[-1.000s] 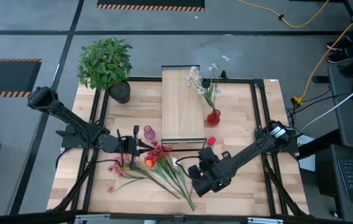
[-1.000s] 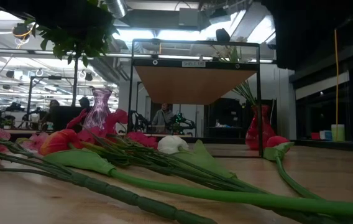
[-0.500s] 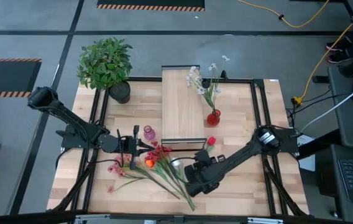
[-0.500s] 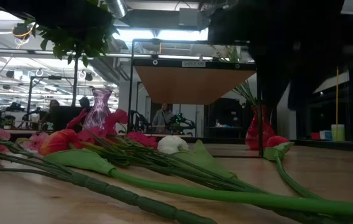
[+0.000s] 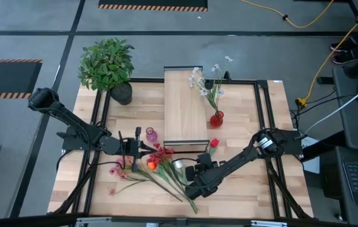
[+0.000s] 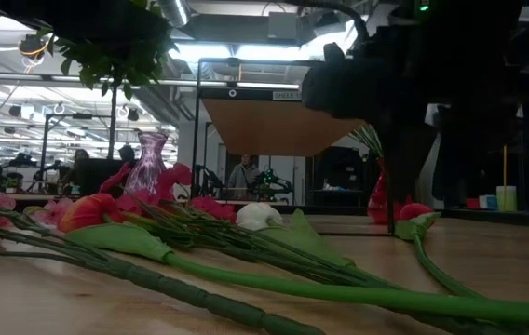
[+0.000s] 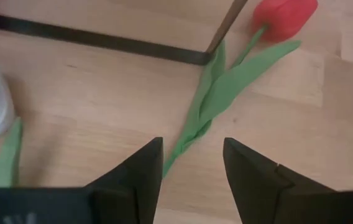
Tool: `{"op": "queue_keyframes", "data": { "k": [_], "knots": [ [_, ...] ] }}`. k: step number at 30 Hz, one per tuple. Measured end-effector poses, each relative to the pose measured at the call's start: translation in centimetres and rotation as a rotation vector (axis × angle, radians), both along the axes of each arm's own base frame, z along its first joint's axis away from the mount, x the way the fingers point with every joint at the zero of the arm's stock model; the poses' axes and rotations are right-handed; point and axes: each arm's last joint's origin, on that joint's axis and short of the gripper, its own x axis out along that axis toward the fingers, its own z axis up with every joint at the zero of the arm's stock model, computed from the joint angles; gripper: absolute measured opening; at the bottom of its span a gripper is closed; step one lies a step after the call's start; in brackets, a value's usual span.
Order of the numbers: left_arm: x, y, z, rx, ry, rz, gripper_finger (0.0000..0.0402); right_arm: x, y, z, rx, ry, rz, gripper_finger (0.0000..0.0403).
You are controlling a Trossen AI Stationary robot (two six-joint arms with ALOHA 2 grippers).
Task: Pick and place flowers into a vace then onto a shelf
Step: Put the red tulip into the red vase
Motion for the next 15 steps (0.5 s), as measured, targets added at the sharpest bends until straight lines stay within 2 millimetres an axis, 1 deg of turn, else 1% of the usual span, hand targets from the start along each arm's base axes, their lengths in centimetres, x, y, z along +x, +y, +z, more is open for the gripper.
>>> {"op": "queue_keyframes", "data": {
  "k": [8, 11, 15],
  "knots": [
    [0.0, -0.1, 0.0, -0.007, 0.004, -0.033, 0.0004, 0.6, -0.8, -1.2, -0.036, -0.007, -0.063, 0.0171],
    [0.0, -0.2, 0.0, -0.011, 0.006, -0.053, 0.0004, 0.7, -0.8, -1.8, -0.044, -0.001, -0.067, 0.0171],
    [0.0, -0.2, 0.0, -0.012, 0.006, -0.056, 0.0004, 0.7, -0.8, -2.1, -0.050, -0.015, -0.102, 0.0171]
  ]
}}
